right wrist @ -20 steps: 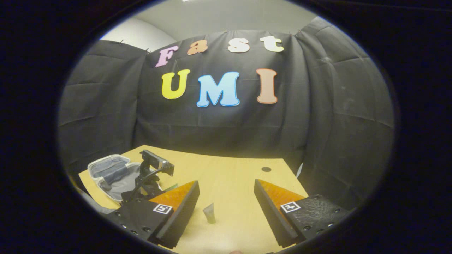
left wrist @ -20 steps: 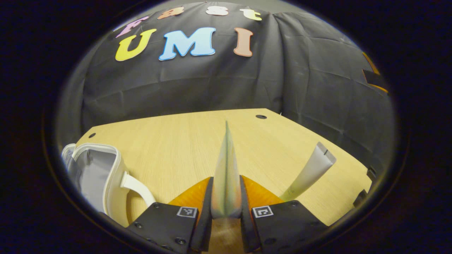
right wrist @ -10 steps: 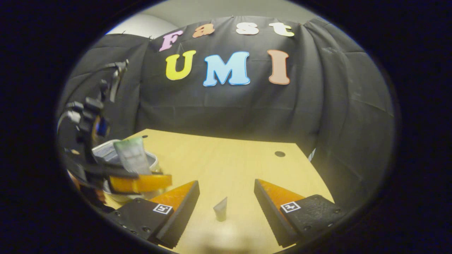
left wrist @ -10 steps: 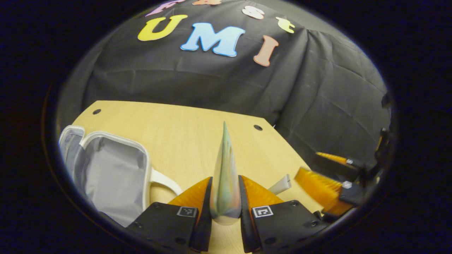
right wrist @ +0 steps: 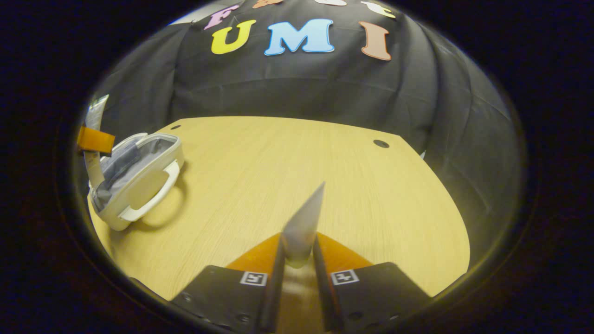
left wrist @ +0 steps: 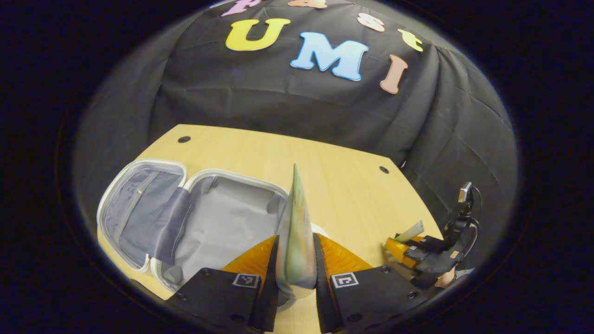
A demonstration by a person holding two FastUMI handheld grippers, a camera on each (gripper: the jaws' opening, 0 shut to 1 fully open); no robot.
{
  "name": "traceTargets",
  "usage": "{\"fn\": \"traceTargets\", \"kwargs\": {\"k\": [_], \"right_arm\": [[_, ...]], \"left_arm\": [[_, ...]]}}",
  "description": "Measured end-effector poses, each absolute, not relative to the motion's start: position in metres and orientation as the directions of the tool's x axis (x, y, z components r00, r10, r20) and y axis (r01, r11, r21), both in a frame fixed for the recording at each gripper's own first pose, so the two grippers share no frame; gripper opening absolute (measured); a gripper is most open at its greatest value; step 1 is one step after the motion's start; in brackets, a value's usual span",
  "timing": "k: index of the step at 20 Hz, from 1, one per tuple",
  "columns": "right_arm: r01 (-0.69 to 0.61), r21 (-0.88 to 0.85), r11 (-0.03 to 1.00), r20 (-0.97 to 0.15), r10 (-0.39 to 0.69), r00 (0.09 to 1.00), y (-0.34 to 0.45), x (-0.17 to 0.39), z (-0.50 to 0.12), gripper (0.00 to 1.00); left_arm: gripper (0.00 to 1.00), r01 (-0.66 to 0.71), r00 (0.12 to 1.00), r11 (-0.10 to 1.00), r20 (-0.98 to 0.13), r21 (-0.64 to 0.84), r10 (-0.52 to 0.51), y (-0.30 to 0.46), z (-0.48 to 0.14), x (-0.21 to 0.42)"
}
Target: First open the suitcase, pack the skin care products into it, and then close the suitcase.
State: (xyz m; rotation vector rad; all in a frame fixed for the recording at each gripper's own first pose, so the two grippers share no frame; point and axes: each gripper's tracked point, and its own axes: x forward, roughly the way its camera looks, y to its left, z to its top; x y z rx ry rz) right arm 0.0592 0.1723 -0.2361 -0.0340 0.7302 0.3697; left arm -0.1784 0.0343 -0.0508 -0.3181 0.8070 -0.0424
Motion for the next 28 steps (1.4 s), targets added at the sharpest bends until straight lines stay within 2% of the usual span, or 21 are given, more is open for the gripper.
{"fn": "traceTargets", "kwargs": {"k": [1, 3, 4, 5, 6, 12, 14, 15, 16, 17, 18, 19, 22, 23, 28], "right_arm": [[-0.329, 0.114, 0.937, -0.670, 0.317, 0.671, 0.175, 0.053, -0.238, 0.28], [-0.301, 0.145, 0.942, -0.676, 0.317, 0.665, 0.179, 0.042, -0.223, 0.25], [-0.294, 0.166, 0.941, -0.670, 0.326, 0.667, 0.183, 0.035, -0.211, 0.25], [-0.286, 0.184, 0.940, -0.666, 0.333, 0.667, 0.190, 0.027, -0.200, 0.22], [-0.285, 0.208, 0.936, -0.664, 0.349, 0.661, 0.198, 0.019, -0.189, 0.25], [-0.335, 0.317, 0.888, -0.626, 0.460, 0.629, 0.267, -0.030, -0.124, 0.25], [-0.368, 0.344, 0.864, -0.609, 0.504, 0.613, 0.295, -0.041, -0.108, 0.25], [-0.386, 0.359, 0.850, -0.600, 0.527, 0.602, 0.312, -0.046, -0.100, 0.28], [-0.407, 0.376, 0.833, -0.588, 0.554, 0.589, 0.328, -0.049, -0.093, 0.25], [-0.429, 0.388, 0.816, -0.576, 0.578, 0.578, 0.344, -0.052, -0.088, 0.28], [-0.450, 0.394, 0.801, -0.570, 0.597, 0.565, 0.358, -0.052, -0.085, 0.25], [-0.467, 0.402, 0.788, -0.567, 0.615, 0.548, 0.373, -0.052, -0.085, 0.25], [-0.507, 0.436, 0.743, -0.569, 0.665, 0.484, 0.415, -0.054, -0.091, 0.25], [-0.519, 0.441, 0.733, -0.577, 0.674, 0.461, 0.427, -0.055, -0.098, 0.25], [-0.582, 0.402, 0.707, -0.644, 0.670, 0.368, 0.463, -0.058, -0.139, 0.25]], "left_arm": [[0.42, -0.093, 0.677, 0.955, -0.721, -0.283, -0.148, 0.045, -0.060, -0.180], [0.45, -0.103, 0.626, 0.960, -0.767, -0.260, -0.141, 0.058, -0.081, -0.186], [0.40, -0.108, 0.601, 0.963, -0.788, -0.248, -0.136, 0.065, -0.092, -0.189], [0.43, -0.110, 0.581, 0.965, -0.803, -0.239, -0.132, 0.072, -0.104, -0.191], [0.43, -0.107, 0.559, 0.966, -0.818, -0.234, -0.136, 0.079, -0.116, -0.191], [0.44, -0.074, 0.500, 0.975, -0.854, -0.210, -0.145, 0.107, -0.148, -0.197], [0.52, -0.067, 0.542, 0.978, -0.830, -0.198, -0.131, 0.116, -0.140, -0.186], [0.64, -0.066, 0.569, 0.979, -0.814, -0.192, -0.121, 0.122, -0.128, -0.182], [0.75, -0.065, 0.601, 0.979, -0.790, -0.194, -0.117, 0.127, -0.115, -0.179], [0.86, -0.064, 0.633, 0.978, -0.766, -0.197, -0.113, 0.135, -0.100, -0.176], [0.95, -0.063, 0.665, 0.977, -0.738, -0.203, -0.110, 0.143, -0.084, -0.178], [0.91, -0.073, 0.702, 0.977, -0.706, -0.198, -0.091, 0.155, -0.068, -0.179], [0.95, -0.129, 0.789, 0.978, -0.614, -0.163, 0.001, 0.206, -0.023, -0.194], [0.93, -0.158, 0.809, 0.974, -0.587, -0.163, 0.033, 0.225, -0.010, -0.202], [0.97, -0.314, 0.812, 0.936, -0.557, -0.160, 0.177, 0.311, 0.015, -0.255]]}}
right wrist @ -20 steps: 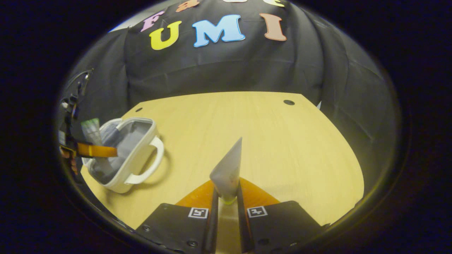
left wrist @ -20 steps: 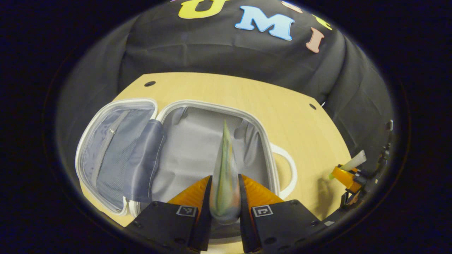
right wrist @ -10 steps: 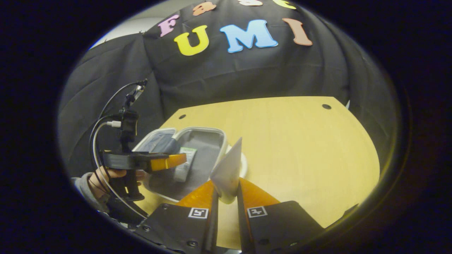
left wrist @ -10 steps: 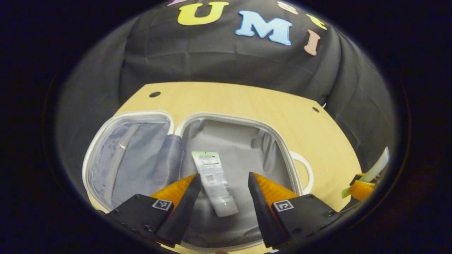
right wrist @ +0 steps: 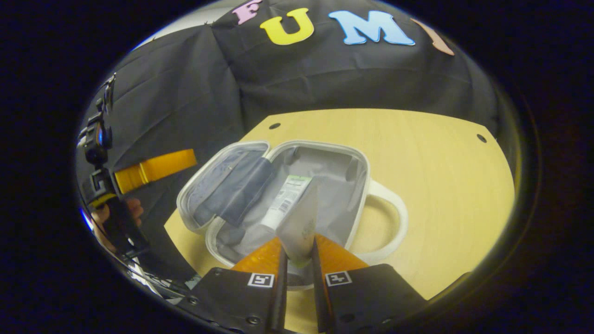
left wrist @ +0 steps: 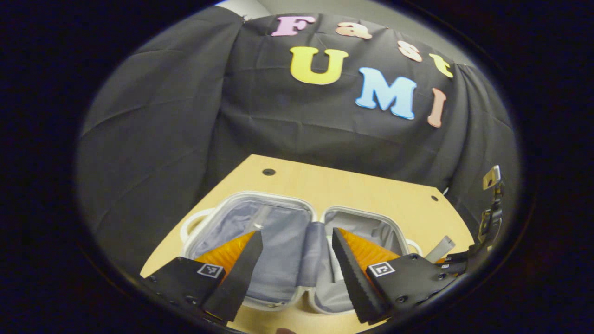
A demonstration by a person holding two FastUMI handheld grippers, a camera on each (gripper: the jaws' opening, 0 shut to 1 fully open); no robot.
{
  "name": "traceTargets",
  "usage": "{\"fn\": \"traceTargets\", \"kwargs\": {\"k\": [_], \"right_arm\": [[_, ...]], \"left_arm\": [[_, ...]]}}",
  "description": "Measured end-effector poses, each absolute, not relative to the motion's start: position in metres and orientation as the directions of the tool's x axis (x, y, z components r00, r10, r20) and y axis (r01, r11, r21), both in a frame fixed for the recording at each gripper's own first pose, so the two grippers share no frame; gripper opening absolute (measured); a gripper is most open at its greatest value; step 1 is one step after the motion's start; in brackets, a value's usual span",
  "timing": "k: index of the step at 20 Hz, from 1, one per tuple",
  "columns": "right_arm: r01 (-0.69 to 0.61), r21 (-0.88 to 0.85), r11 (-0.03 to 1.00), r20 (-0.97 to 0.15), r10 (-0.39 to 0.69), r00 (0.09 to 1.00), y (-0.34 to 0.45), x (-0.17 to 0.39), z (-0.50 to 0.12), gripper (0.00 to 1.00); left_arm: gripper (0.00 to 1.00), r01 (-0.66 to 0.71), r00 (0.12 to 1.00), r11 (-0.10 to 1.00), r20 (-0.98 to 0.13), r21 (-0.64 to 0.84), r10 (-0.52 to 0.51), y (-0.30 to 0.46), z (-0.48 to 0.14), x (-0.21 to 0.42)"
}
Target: First open the suitcase, pack the skin care products into it, and then close the suitcase.
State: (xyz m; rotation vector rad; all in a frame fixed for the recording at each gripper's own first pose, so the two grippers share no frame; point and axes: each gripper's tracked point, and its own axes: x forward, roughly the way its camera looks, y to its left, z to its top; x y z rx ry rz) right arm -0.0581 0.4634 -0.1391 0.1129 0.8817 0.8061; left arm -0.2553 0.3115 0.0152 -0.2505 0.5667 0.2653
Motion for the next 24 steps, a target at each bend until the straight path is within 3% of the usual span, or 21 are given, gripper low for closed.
{"fn": "traceTargets", "kwargs": {"k": [2, 4, 7, 8, 16, 20, 24], "right_arm": [[-0.603, 0.379, 0.702, -0.651, 0.665, 0.365, 0.470, -0.057, -0.147, 0.23], [-0.606, 0.345, 0.717, -0.631, 0.655, 0.416, 0.466, -0.051, -0.139, 0.32], [-0.600, 0.329, 0.729, -0.561, 0.662, 0.497, 0.456, -0.047, -0.108, 0.85], [-0.593, 0.314, 0.741, -0.543, 0.653, 0.528, 0.451, -0.044, -0.101, 0.93], [-0.462, 0.227, 0.857, -0.428, 0.514, 0.743, 0.378, -0.019, -0.046, 0.96], [-0.365, 0.187, 0.912, -0.427, 0.411, 0.805, 0.336, -0.007, -0.040, 0.96], [-0.288, 0.152, 0.946, -0.450, 0.325, 0.832, 0.302, -0.004, -0.039, 0.96]], "left_arm": [[0.98, -0.359, 0.801, 0.921, -0.557, -0.149, 0.221, 0.334, 0.018, -0.272], [0.98, -0.395, 0.790, 0.910, -0.553, -0.128, 0.265, 0.359, 0.020, -0.289], [0.98, -0.445, 0.768, 0.889, -0.555, -0.104, 0.320, 0.398, 0.020, -0.305], [0.98, -0.464, 0.759, 0.881, -0.557, -0.097, 0.338, 0.413, 0.020, -0.310], [0.98, -0.567, 0.702, 0.818, -0.575, -0.096, 0.420, 0.531, 0.002, -0.315], [0.98, -0.578, 0.695, 0.778, -0.648, -0.247, 0.311, 0.561, -0.044, -0.298], [0.98, -0.641, 0.683, 0.616, -0.707, -0.458, 0.184, 0.587, -0.105, -0.282]]}}
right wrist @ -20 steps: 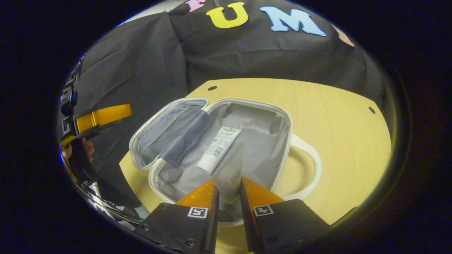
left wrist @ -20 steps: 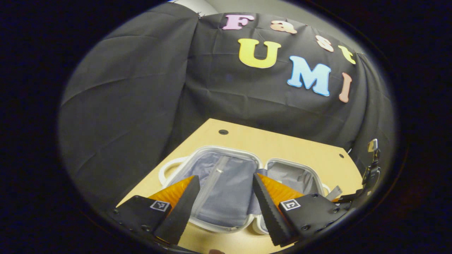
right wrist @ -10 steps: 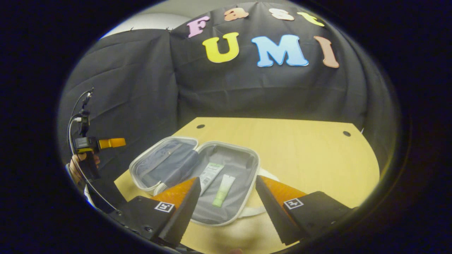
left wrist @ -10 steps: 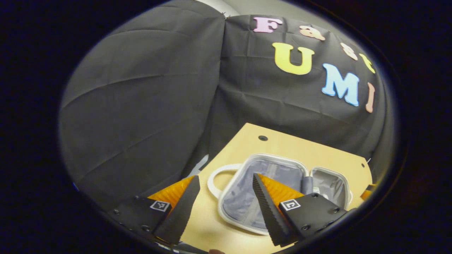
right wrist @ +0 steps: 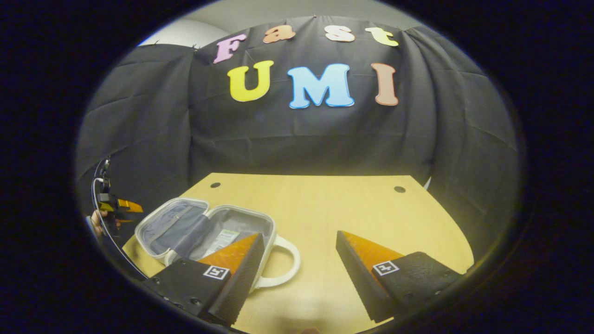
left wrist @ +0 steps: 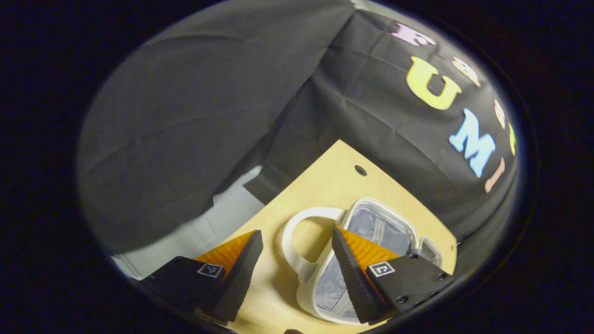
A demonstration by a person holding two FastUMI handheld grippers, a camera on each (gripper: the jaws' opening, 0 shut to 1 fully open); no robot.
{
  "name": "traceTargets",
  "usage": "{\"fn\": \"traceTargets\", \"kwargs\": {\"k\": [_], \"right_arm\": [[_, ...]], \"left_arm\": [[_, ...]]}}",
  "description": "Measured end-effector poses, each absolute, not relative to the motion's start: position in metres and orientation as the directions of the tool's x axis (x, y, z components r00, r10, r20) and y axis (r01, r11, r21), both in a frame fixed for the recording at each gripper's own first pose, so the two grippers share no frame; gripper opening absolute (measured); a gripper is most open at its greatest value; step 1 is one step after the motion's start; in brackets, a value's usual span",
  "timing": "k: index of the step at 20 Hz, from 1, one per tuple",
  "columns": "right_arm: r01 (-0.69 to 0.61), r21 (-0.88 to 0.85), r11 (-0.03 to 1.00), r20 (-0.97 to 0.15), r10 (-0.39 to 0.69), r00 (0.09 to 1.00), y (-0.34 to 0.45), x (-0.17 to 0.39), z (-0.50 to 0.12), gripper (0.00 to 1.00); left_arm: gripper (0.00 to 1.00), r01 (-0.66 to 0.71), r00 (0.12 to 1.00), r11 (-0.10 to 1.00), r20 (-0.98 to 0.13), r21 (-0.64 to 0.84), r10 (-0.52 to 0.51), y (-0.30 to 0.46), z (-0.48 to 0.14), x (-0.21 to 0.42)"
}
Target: First open the suitcase, pack the skin care products into it, and then close the suitcase.
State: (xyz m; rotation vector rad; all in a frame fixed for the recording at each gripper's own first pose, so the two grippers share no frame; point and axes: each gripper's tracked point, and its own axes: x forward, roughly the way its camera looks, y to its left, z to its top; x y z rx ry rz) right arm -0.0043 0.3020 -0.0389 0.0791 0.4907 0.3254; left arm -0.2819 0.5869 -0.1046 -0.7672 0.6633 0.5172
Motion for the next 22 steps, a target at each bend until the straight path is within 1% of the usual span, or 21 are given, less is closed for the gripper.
{"fn": "traceTargets", "kwargs": {"k": [1, 3, 7, 8, 9, 11, 12, 13, 15, 18, 20, 22], "right_arm": [[-0.275, 0.140, 0.951, -0.456, 0.308, 0.835, 0.295, -0.003, -0.039, 0.96], [-0.253, 0.132, 0.958, -0.466, 0.285, 0.838, 0.287, -0.002, -0.037, 0.96], [-0.230, 0.148, 0.962, -0.468, 0.273, 0.840, 0.286, 0.002, -0.035, 0.96], [-0.230, 0.151, 0.961, -0.469, 0.275, 0.839, 0.286, 0.002, -0.034, 0.95], [-0.230, 0.151, 0.961, -0.468, 0.274, 0.840, 0.286, 0.003, -0.035, 0.95], [-0.230, 0.148, 0.962, -0.467, 0.273, 0.841, 0.284, 0.003, -0.035, 0.96], [-0.231, 0.147, 0.962, -0.465, 0.273, 0.842, 0.283, 0.004, -0.034, 0.96], [-0.232, 0.146, 0.962, -0.466, 0.274, 0.842, 0.282, 0.004, -0.034, 0.96], [-0.231, 0.149, 0.961, -0.465, 0.274, 0.842, 0.279, 0.005, -0.034, 0.95], [-0.227, 0.158, 0.961, -0.446, 0.274, 0.852, 0.272, 0.010, -0.026, 0.96], [-0.233, 0.159, 0.959, -0.429, 0.280, 0.859, 0.268, 0.012, -0.021, 0.96], [-0.248, 0.150, 0.957, -0.415, 0.289, 0.863, 0.262, 0.014, -0.016, 0.96]], "left_arm": [[0.99, -0.653, 0.681, 0.583, -0.713, -0.485, 0.170, 0.592, -0.118, -0.279], [0.97, -0.662, 0.671, 0.548, -0.730, -0.511, 0.130, 0.597, -0.136, -0.282], [0.94, -0.625, 0.700, 0.504, -0.714, -0.596, 0.022, 0.579, -0.153, -0.259], [0.94, -0.627, 0.705, 0.486, -0.709, -0.608, 0.022, 0.576, -0.157, -0.253], [0.74, -0.632, 0.701, 0.476, -0.713, -0.612, 0.013, 0.574, -0.162, -0.249], [0.34, -0.672, 0.655, 0.476, -0.755, -0.567, 0.026, 0.573, -0.177, -0.258], [0.24, -0.689, 0.647, 0.458, -0.762, -0.562, 0.038, 0.579, -0.177, -0.258], [0.26, -0.683, 0.654, 0.456, -0.756, -0.571, 0.034, 0.577, -0.174, -0.256], [0.13, -0.675, 0.664, 0.461, -0.747, -0.576, 0.040, 0.578, -0.160, -0.257], [0.13, -0.664, 0.660, 0.529, -0.747, -0.529, 0.080, 0.572, -0.132, -0.253], [0.13, -0.644, 0.675, 0.571, -0.729, -0.509, 0.112, 0.569, -0.095, -0.247], [0.13, -0.609, 0.709, 0.610, -0.693, -0.507, 0.131, 0.559, -0.046, -0.244]]}}
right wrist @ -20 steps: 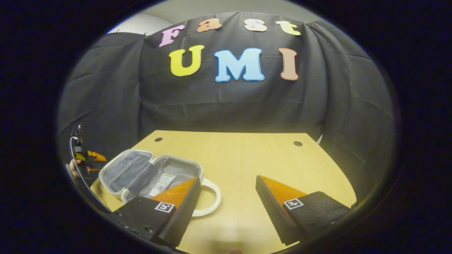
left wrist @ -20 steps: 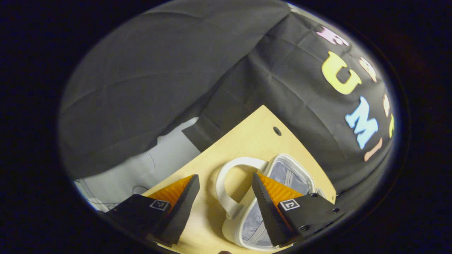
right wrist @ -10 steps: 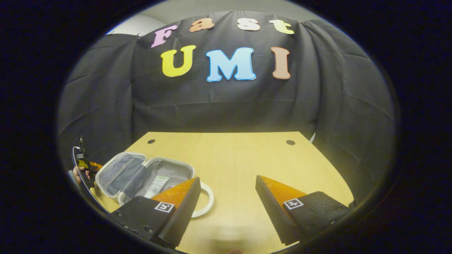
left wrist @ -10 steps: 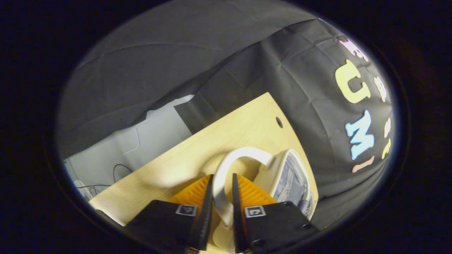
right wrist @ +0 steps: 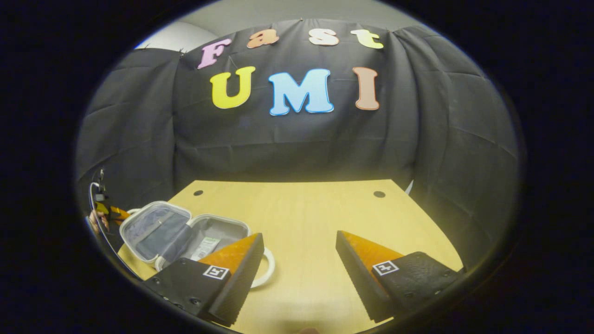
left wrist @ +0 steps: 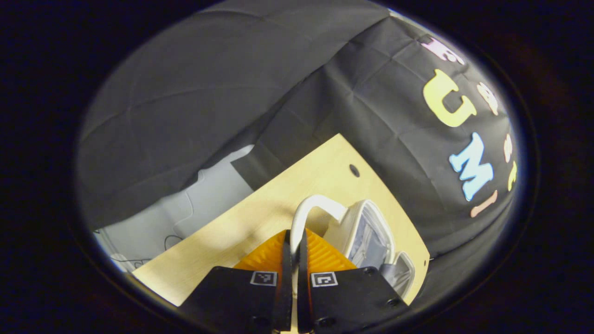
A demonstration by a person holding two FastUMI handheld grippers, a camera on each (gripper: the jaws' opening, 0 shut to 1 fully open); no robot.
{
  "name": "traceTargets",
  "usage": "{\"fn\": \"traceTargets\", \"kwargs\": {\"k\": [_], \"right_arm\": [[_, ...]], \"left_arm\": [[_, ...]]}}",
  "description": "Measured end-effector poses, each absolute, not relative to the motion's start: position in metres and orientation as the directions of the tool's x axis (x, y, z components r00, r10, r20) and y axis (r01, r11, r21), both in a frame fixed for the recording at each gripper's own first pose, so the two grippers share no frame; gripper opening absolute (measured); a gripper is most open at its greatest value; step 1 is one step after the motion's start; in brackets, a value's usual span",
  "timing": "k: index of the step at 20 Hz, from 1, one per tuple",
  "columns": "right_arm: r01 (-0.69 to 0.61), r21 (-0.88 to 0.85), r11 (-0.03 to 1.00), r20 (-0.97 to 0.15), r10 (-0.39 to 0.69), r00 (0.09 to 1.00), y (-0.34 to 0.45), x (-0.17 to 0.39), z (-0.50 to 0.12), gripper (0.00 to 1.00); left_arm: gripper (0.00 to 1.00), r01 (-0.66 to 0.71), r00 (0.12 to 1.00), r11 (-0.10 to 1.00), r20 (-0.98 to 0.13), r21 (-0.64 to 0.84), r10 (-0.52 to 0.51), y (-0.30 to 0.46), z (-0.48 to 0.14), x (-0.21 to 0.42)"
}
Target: First open the suitcase, pack the skin care products into it, and then close the suitcase.
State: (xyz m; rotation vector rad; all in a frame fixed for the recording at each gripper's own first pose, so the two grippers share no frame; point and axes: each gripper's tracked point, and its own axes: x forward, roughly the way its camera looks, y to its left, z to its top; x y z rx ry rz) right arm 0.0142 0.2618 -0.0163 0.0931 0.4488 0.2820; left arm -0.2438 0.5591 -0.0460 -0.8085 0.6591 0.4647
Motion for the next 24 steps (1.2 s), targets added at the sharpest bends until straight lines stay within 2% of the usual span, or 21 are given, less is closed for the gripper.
{"fn": "traceTargets", "kwargs": {"k": [6, 12, 14, 15, 17, 18, 21, 24], "right_arm": [[-0.310, 0.138, 0.941, -0.375, 0.339, 0.863, 0.239, 0.020, -0.009, 0.96], [-0.358, 0.162, 0.920, -0.323, 0.392, 0.862, 0.197, 0.021, -0.005, 0.95], [-0.363, 0.176, 0.915, -0.312, 0.401, 0.861, 0.179, 0.021, -0.010, 0.95], [-0.364, 0.173, 0.915, -0.307, 0.401, 0.863, 0.168, 0.021, -0.013, 0.95], [-0.362, 0.157, 0.919, -0.299, 0.394, 0.869, 0.144, 0.020, -0.017, 0.95], [-0.360, 0.148, 0.921, -0.294, 0.389, 0.873, 0.132, 0.020, -0.019, 0.96], [-0.361, 0.135, 0.923, -0.275, 0.385, 0.881, 0.108, 0.017, -0.018, 0.95], [-0.364, 0.133, 0.922, -0.273, 0.387, 0.881, 0.099, 0.017, -0.018, 0.95]], "left_arm": [[0.12, -0.484, 0.803, 0.739, -0.574, -0.468, 0.162, 0.466, 0.104, -0.216], [0.12, -0.332, 0.875, 0.850, -0.471, -0.408, 0.115, 0.307, 0.186, -0.194], [0.12, -0.278, 0.883, 0.883, -0.463, -0.377, 0.080, 0.241, 0.188, -0.185], [0.15, -0.254, 0.888, 0.903, -0.454, -0.348, 0.075, 0.210, 0.187, -0.182], [0.16, -0.205, 0.895, 0.935, -0.441, -0.288, 0.060, 0.150, 0.175, -0.176], [0.12, -0.184, 0.897, 0.945, -0.439, -0.269, 0.049, 0.120, 0.164, -0.175], [0.12, -0.139, 0.890, 0.959, -0.456, -0.249, 0.011, 0.043, 0.120, -0.173], [0.12, -0.113, 0.886, 0.974, -0.464, -0.198, 0.009, 0.003, 0.071, -0.174]]}}
